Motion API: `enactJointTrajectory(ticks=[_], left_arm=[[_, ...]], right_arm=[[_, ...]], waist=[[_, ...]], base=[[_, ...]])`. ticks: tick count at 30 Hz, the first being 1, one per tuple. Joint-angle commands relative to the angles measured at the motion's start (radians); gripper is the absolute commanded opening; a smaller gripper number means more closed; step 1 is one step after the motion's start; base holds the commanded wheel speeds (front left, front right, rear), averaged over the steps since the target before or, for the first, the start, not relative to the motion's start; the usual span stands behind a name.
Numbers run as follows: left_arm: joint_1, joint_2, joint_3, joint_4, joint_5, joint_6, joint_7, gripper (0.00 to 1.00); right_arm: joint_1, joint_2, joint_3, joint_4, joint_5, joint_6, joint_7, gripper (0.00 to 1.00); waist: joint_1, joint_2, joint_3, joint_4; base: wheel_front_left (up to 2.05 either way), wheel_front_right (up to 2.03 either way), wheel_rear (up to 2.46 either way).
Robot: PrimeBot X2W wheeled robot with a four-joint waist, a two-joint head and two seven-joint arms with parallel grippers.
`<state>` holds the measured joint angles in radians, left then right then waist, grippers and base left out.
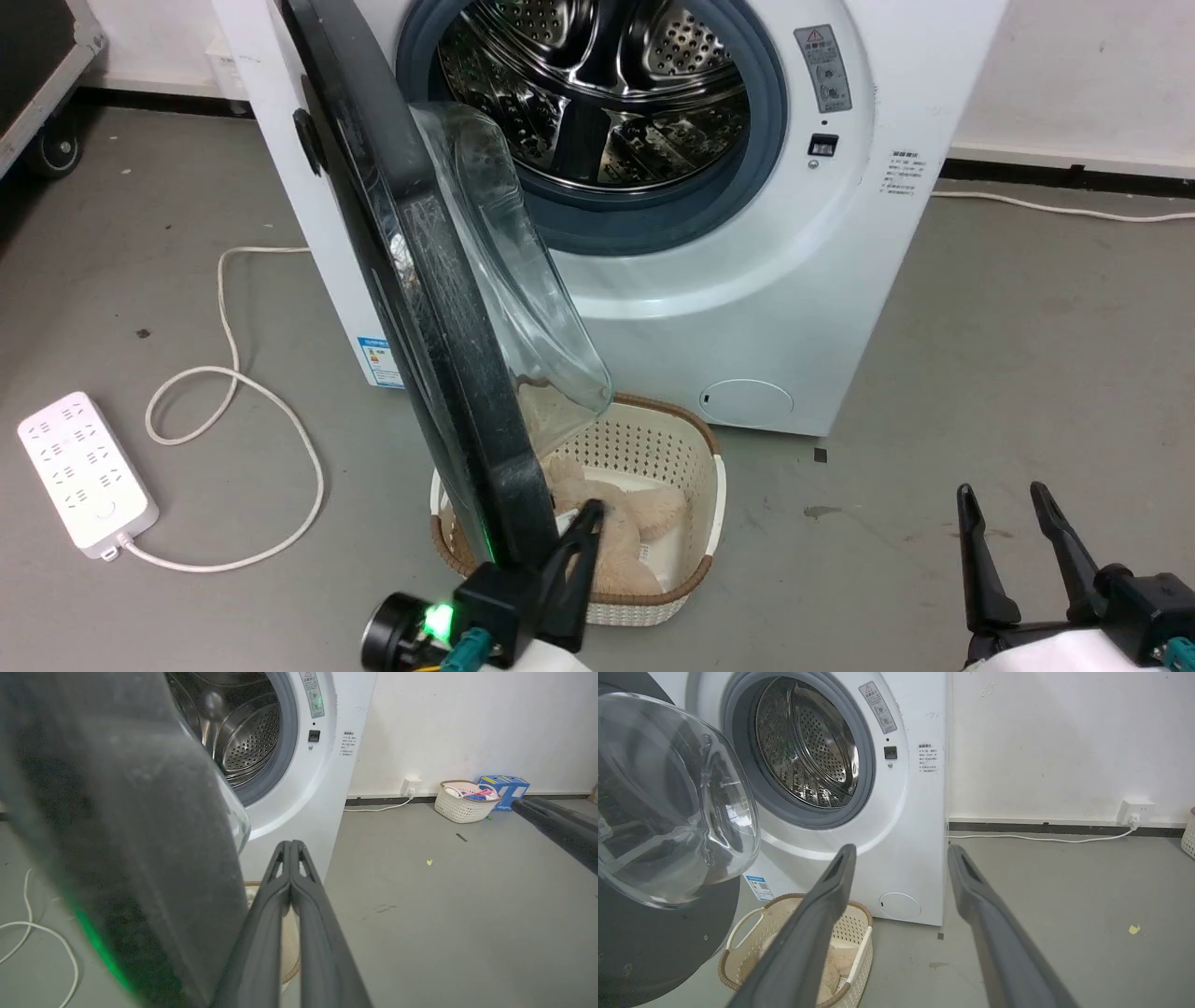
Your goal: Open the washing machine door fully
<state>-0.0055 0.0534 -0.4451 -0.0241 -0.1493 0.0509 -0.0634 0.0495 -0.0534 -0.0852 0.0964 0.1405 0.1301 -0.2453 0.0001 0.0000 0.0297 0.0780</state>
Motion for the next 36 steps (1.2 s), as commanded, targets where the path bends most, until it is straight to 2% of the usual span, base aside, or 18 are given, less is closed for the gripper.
enactJointTrajectory(ticks=[1, 5, 9, 19, 24, 29, 34, 36], left_arm=[[-0.013, 0.0, 0.012, 0.023, -0.011, 0.009, -0.014, 0.0], [-0.022, 0.006, 0.031, 0.066, -0.022, 0.014, -0.037, 0.0], [-0.018, 0.028, 0.036, 0.075, -0.022, 0.013, -0.049, 0.0], [-0.002, 0.039, 0.034, 0.041, -0.026, 0.03, -0.03, 0.0], [-0.008, 0.061, 0.073, 0.033, -0.038, 0.05, -0.02, 0.0], [-0.033, 0.09, 0.134, 0.024, -0.063, 0.068, -0.009, 0.0], [-0.072, 0.127, 0.205, 0.038, -0.1, 0.071, -0.002, 0.0], [-0.11, 0.168, 0.282, 0.066, -0.14, 0.072, -0.001, 0.0]], right_arm=[[-0.017, 0.003, -0.001, 0.001, -0.002, 0.001, -0.001, 1.0], [-0.014, 0.003, 0.002, 0.001, -0.003, 0.001, 0.002, 1.0], [-0.005, 0.003, 0.005, 0.004, 0.0, 0.001, 0.005, 1.0], [0.003, 0.003, 0.016, 0.011, 0.014, 0.001, 0.004, 1.0], [-0.014, 0.003, 0.034, 0.008, 0.007, 0.001, 0.011, 1.0], [-0.037, 0.003, 0.049, -0.008, -0.007, 0.001, 0.025, 1.0], [-0.056, 0.003, 0.062, -0.028, -0.022, 0.001, 0.038, 1.0], [-0.069, 0.003, 0.066, -0.041, -0.037, 0.001, 0.048, 1.0]], waist=[[-0.0001, 0.0, 0.002, 0.004], [-0.0001, 0.0, 0.005, 0.023], [-0.0001, 0.0, -0.006, 0.096], [-0.0001, 0.0, -0.008, 0.294], [-0.0001, 0.0, 0.018, 0.364], [-0.0001, 0.0, 0.069, 0.392], [-0.0001, 0.0, 0.118, 0.387], [-0.0001, 0.0, 0.16, 0.373]], base=[[0.0, 0.0, 0.0], [0.0, 0.0, 0.0], [0.0, 0.0, 0.0], [0.0, 0.0, 0.0], [0.0, 0.0, 0.0], [0.0, 0.0, 0.0], [0.0, 0.0, 0.0], [0.0, 0.0, 0.0]])
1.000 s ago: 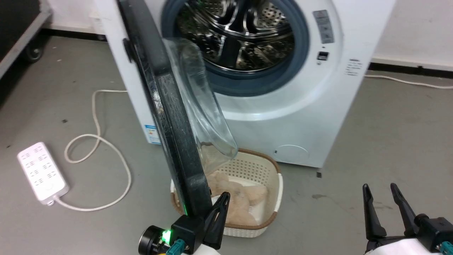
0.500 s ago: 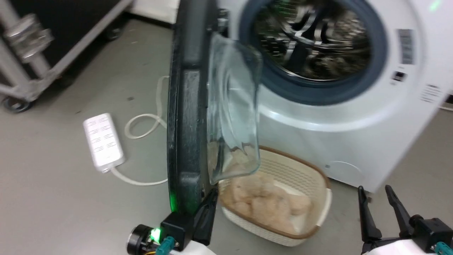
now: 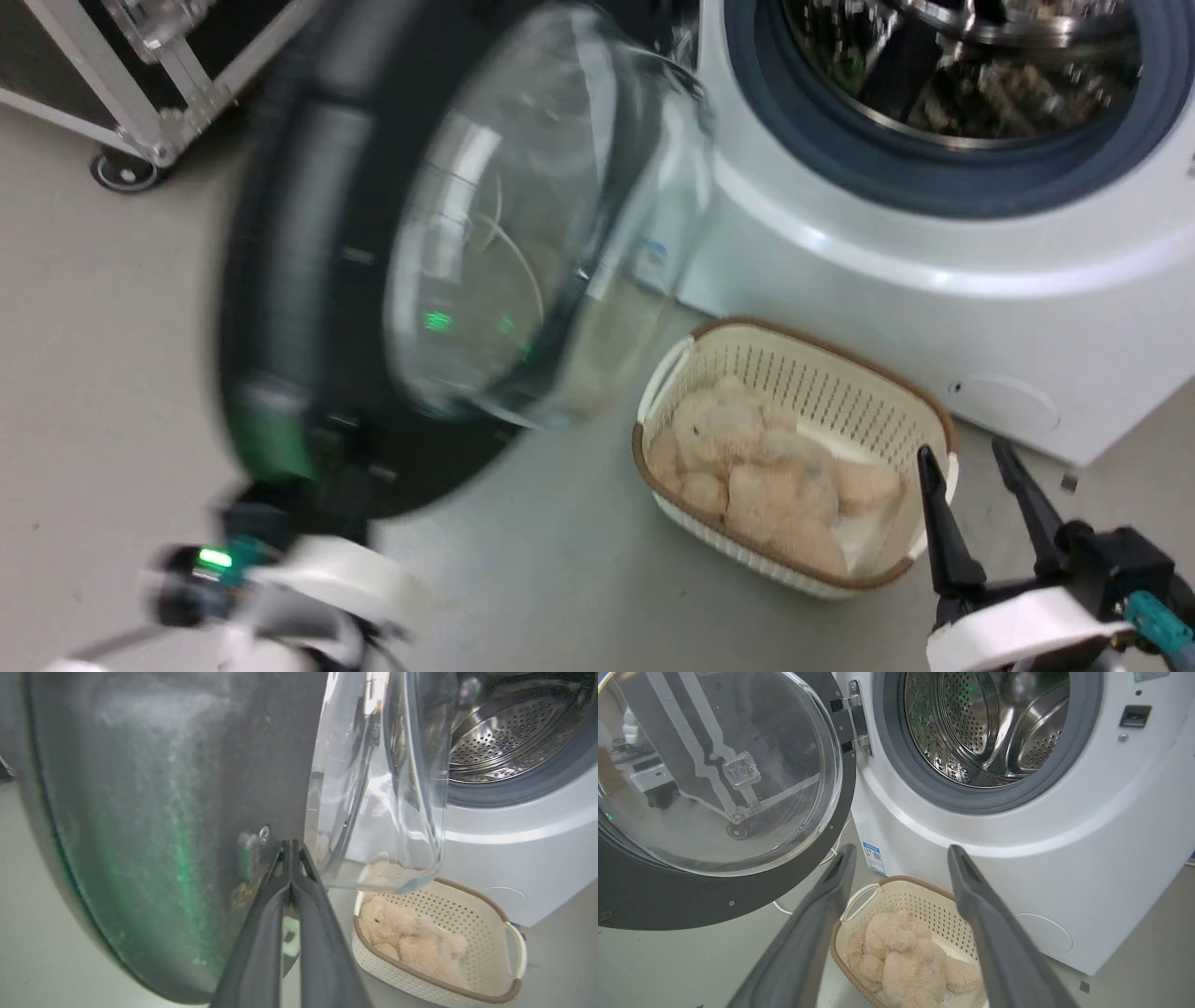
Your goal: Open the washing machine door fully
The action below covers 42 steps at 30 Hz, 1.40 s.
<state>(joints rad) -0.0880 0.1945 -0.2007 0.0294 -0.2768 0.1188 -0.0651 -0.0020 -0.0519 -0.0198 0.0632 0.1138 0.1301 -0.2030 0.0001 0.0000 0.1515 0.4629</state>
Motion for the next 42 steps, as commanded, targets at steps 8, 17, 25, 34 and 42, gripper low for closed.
enactJointTrajectory(ticks=[8, 17, 25, 34, 42], left_arm=[[-0.143, 0.18, 0.197, 0.119, -0.069, -0.013, 0.022, 0.0], [-0.32, 0.317, 0.293, 0.37, -0.123, -0.07, -0.01, 0.0], [-0.398, 0.334, 0.283, 0.519, -0.11, -0.1, -0.135, 0.0], [-0.318, 0.252, 0.276, 0.335, -0.055, -0.087, -0.196, 0.0], [-0.096, 0.127, 0.215, 0.018, 0.03, -0.069, -0.196, 0.0]], right_arm=[[-0.05, 0.002, -0.005, -0.034, -0.041, 0.001, 0.024, 1.0], [-0.074, 0.002, -0.016, -0.054, -0.063, 0.001, 0.036, 1.0], [-0.078, 0.002, -0.041, -0.048, -0.049, 0.001, 0.026, 1.0], [-0.057, 0.002, -0.109, -0.041, -0.049, 0.001, -0.005, 1.0], [-0.02, 0.002, -0.131, -0.042, -0.042, 0.001, -0.039, 1.0]], waist=[[-0.0001, 0.0, 0.113, -0.058], [-0.0001, 0.0, 0.169, -0.108], [-0.0001, 0.0, 0.143, -0.13], [-0.0001, 0.0, 0.037, -0.172], [-0.0001, 0.0, -0.089, -0.284]], base=[[0.0, 0.0, 0.0], [0.0, 0.0, 0.0], [0.0, 0.0, 0.0], [0.0, 0.0, 0.0], [0.0, 0.0, 0.0]])
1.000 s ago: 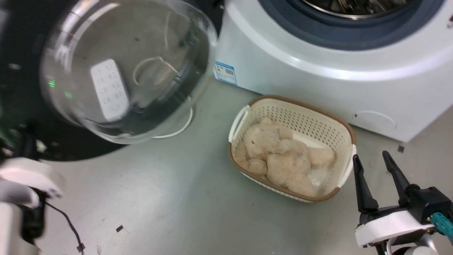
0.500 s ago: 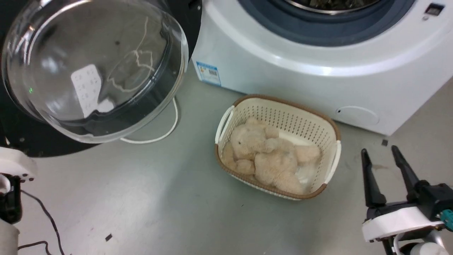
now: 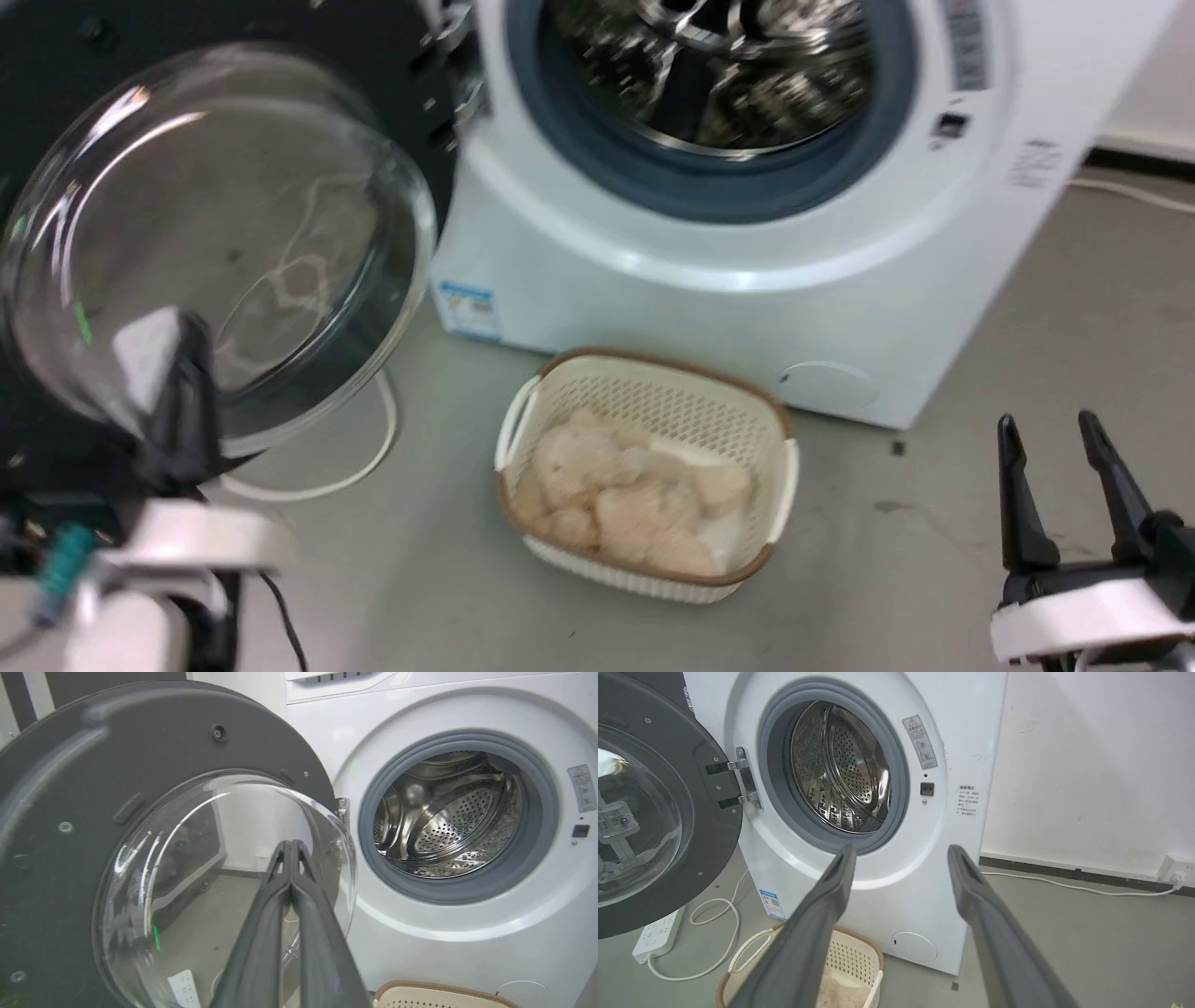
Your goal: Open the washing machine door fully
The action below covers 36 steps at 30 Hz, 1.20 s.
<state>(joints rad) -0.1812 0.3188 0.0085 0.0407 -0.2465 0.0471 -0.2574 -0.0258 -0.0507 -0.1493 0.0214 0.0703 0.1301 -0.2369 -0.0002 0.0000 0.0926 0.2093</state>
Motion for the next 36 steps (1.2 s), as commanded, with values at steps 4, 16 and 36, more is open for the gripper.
enactJointTrajectory(ticks=[4, 16, 36], left_arm=[[0.077, -0.033, -0.053, -0.03, 0.031, 0.015, -0.001, 0.0], [0.229, -0.115, -0.159, -0.022, 0.079, 0.063, 0.0, 1.0], [0.234, -0.127, -0.201, 0.033, 0.104, 0.08, -0.002, 1.0]], right_arm=[[0.034, 0.0, 0.002, 0.003, 0.018, 0.001, -0.011, 1.0], [0.114, 0.0, 0.042, 0.035, 0.065, 0.001, -0.021, 1.0], [0.109, 0.001, 0.077, 0.071, 0.048, 0.001, -0.024, 1.0]], waist=[[0.0002, 0.0, -0.06, -0.066], [0.0002, 0.0, -0.091, -0.141], [0.0002, 0.0, -0.102, -0.162]], base=[[0.0, 0.0, 0.0], [0.0, 0.0, 0.0], [0.0, 0.0, 0.0]])
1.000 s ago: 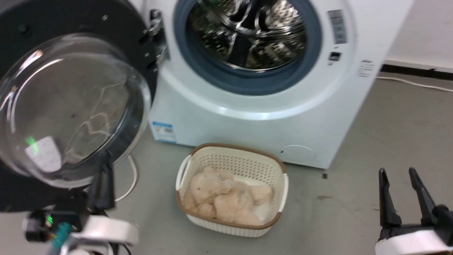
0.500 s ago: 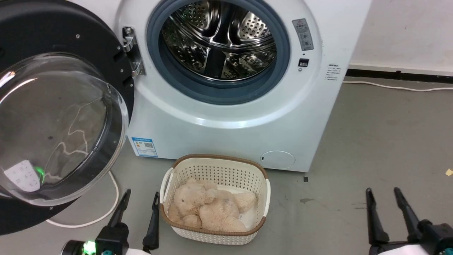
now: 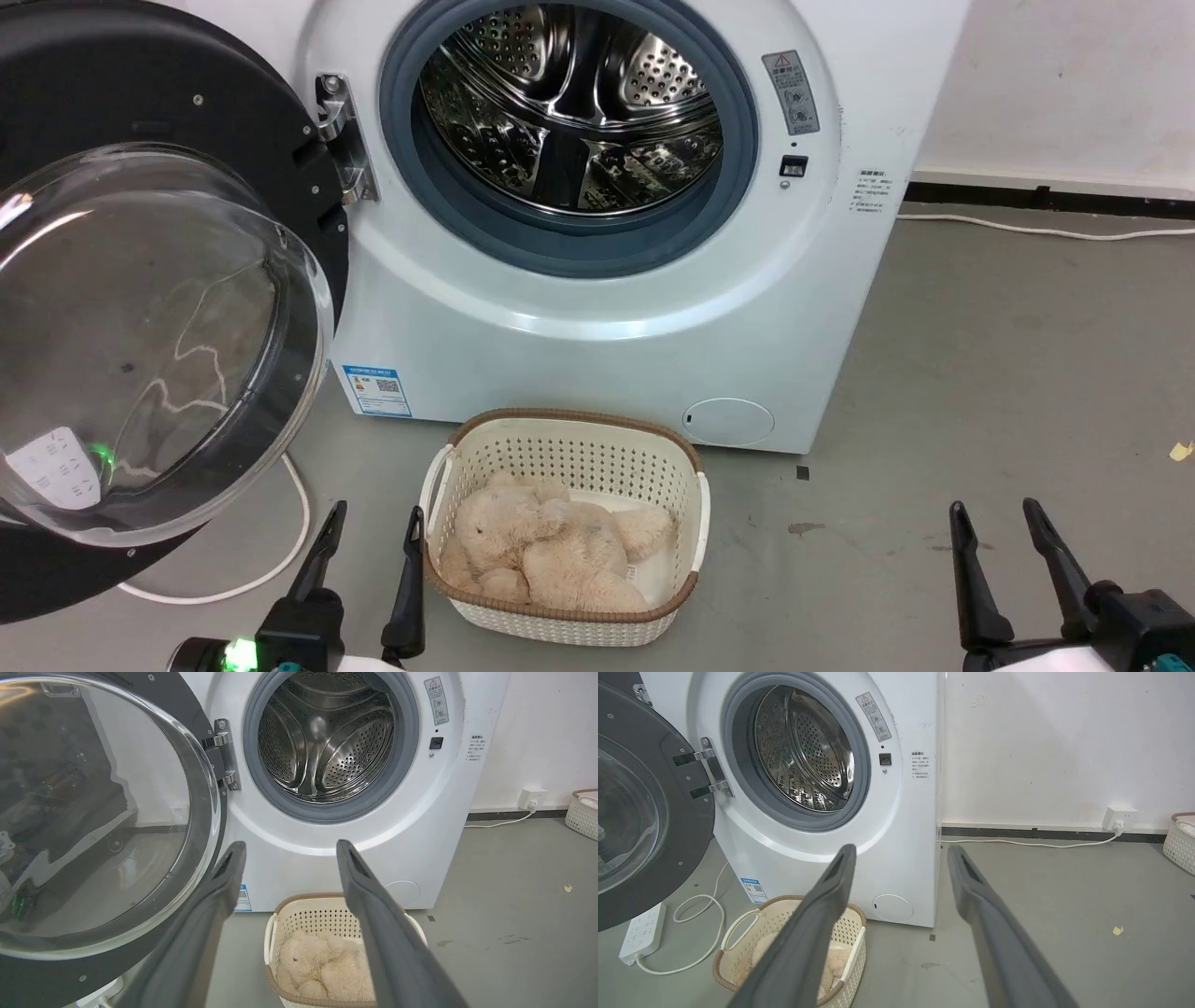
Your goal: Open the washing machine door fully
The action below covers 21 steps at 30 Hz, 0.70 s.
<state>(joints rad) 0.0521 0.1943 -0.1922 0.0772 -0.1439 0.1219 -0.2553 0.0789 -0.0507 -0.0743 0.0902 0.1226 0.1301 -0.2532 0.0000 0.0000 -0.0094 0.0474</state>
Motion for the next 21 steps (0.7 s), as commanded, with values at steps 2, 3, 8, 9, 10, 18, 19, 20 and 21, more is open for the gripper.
enactJointTrajectory(ticks=[2, 3, 8, 9, 10, 18, 19, 20, 21], left_arm=[[-0.001, -0.001, -0.001, -0.005, 0.002, 0.006, -0.005, 1.0], [-0.001, -0.001, -0.001, -0.006, 0.002, 0.006, -0.005, 1.0], [0.0, -0.005, 0.009, -0.005, -0.013, 0.008, 0.0, 0.0], [0.0, -0.004, 0.008, -0.005, -0.014, 0.008, 0.0, 0.0], [0.0, -0.004, 0.008, -0.005, -0.014, 0.008, 0.0, 0.0], [-0.003, -0.012, 0.019, -0.009, -0.005, 0.0, 0.015, 0.0], [-0.003, -0.013, 0.02, -0.009, -0.003, -0.001, 0.017, 0.0], [-0.004, -0.014, 0.022, -0.01, -0.002, -0.002, 0.019, 0.0], [-0.004, -0.015, 0.023, -0.011, -0.001, -0.003, 0.021, 0.0]], right_arm=[[0.005, 0.001, 0.004, 0.004, -0.006, 0.001, -0.008, 1.0], [0.004, 0.001, 0.005, 0.004, -0.007, 0.001, -0.008, 1.0], [0.0, 0.0, 0.006, 0.004, 0.0, 0.0, 0.0, 0.0], [-0.001, 0.0, 0.006, 0.004, 0.0, 0.0, 0.002, 0.0], [-0.001, 0.0, 0.006, 0.004, 0.0, 0.0, 0.002, 0.0], [-0.005, 0.0, 0.01, -0.001, -0.007, 0.0, 0.016, 0.0], [-0.006, 0.0, 0.01, -0.002, -0.008, 0.0, 0.018, 0.0], [-0.007, 0.0, 0.011, -0.003, -0.009, 0.0, 0.02, 0.0], [-0.007, 0.0, 0.011, -0.004, -0.01, 0.0, 0.022, 0.0]], waist=[[0.0, 0.0, 0.001, -0.001], [0.0, 0.0, 0.001, -0.001], [0.0, 0.0, 0.001, -0.003], [0.0, 0.0, 0.001, -0.003], [0.0, 0.0, 0.001, -0.003], [0.0, 0.0, 0.002, -0.005], [0.0, 0.0, 0.002, -0.006], [0.0, 0.0, 0.002, -0.006], [0.0, 0.0, 0.002, -0.006]], base=[[0.0, 0.0, 0.0], [0.0, 0.0, 0.0], [0.0, 0.0, 0.0], [0.0, 0.0, 0.0], [0.0, 0.0, 0.0], [0.0, 0.0, 0.0], [0.0, 0.0, 0.0], [0.0, 0.0, 0.0], [0.0, 0.0, 0.0]])
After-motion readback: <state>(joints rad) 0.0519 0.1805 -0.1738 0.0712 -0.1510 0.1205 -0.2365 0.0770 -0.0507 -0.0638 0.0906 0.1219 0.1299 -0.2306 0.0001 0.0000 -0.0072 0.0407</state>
